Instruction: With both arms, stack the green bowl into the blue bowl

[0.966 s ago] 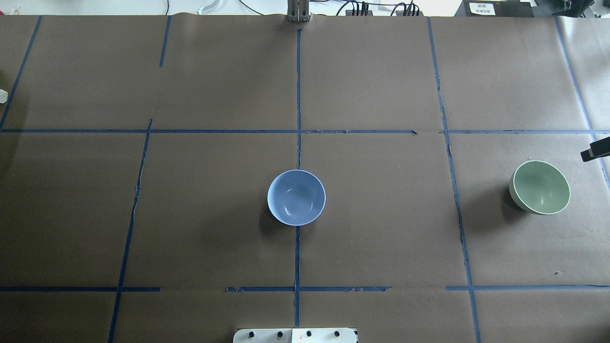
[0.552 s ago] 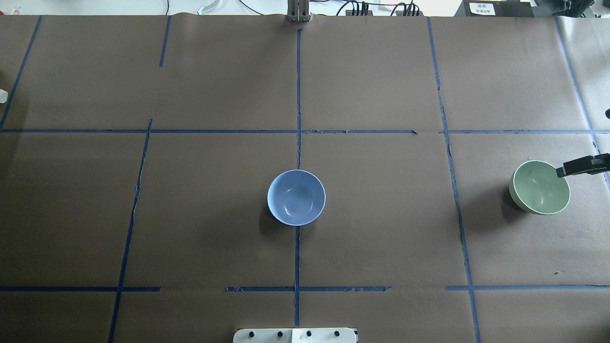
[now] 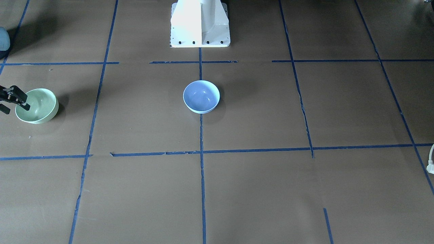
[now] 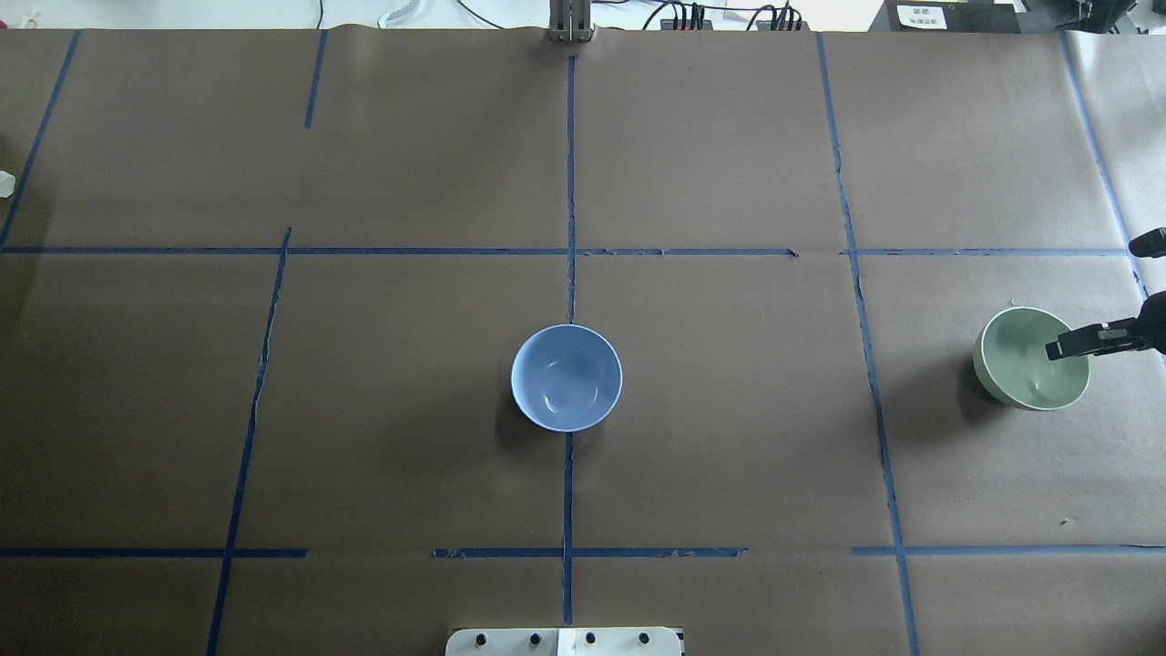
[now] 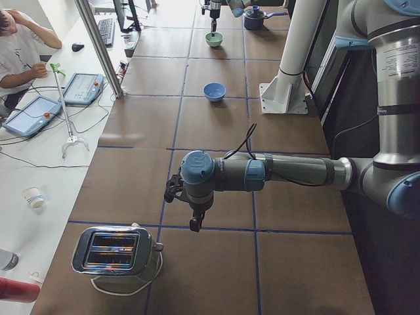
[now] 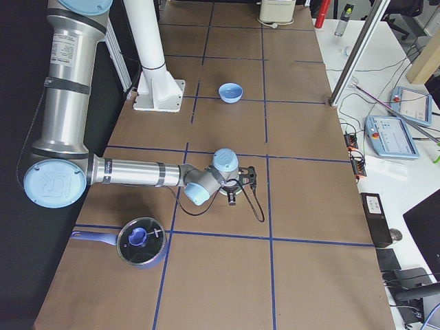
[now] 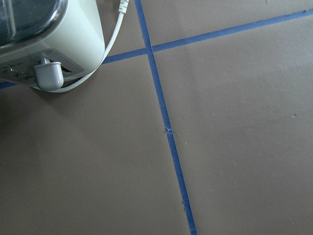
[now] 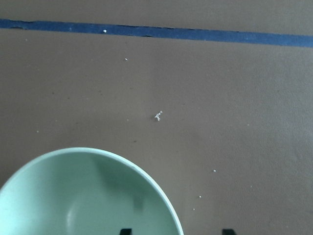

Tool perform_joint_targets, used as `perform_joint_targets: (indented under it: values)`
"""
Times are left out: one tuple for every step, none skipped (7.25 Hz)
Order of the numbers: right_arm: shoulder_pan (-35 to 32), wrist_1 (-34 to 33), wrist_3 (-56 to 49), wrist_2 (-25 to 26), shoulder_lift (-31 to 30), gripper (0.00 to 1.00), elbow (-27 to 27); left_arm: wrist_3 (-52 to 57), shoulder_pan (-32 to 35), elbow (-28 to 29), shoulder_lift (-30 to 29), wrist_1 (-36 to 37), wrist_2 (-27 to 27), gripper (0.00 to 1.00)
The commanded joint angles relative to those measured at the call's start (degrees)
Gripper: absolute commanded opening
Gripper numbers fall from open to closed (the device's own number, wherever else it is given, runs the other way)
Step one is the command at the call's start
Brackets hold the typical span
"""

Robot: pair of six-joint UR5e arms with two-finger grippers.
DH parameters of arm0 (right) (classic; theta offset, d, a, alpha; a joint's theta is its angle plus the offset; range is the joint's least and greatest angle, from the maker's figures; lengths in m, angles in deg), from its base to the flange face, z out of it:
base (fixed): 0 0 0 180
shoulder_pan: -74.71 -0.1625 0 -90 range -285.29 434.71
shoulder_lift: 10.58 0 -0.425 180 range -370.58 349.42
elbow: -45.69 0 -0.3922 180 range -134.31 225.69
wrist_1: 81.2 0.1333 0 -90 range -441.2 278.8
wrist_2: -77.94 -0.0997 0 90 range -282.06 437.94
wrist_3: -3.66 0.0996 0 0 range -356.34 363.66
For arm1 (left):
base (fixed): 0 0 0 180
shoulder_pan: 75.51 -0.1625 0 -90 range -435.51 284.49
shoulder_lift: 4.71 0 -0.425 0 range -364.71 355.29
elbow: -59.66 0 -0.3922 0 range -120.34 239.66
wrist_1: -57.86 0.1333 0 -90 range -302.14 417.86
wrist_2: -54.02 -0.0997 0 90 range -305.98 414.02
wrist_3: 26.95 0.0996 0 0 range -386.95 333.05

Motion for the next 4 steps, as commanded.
perform_joint_targets:
  values:
    - [0.17, 0.12, 0.06, -0.09, -0.06, 0.00, -0.12, -0.18, 0.00, -0.07, -0.09, 0.00, 0.00, 1.00]
    - [0.26, 0.12, 0.06, -0.09, -0.06, 0.00, -0.12, -0.27, 0.00, -0.07, -0.09, 0.00, 0.00, 1.00]
    - [0.26, -0.58, 0.41, -0.70, 0.02, 0.00, -2.21, -0.27, 0.00, -0.07, -0.09, 0.00, 0.00, 1.00]
    - [0.43, -3.37, 4.76, -2.71, 0.55, 0.00, -6.67, -0.36, 0.00, -0.07, -0.09, 0.00, 0.00, 1.00]
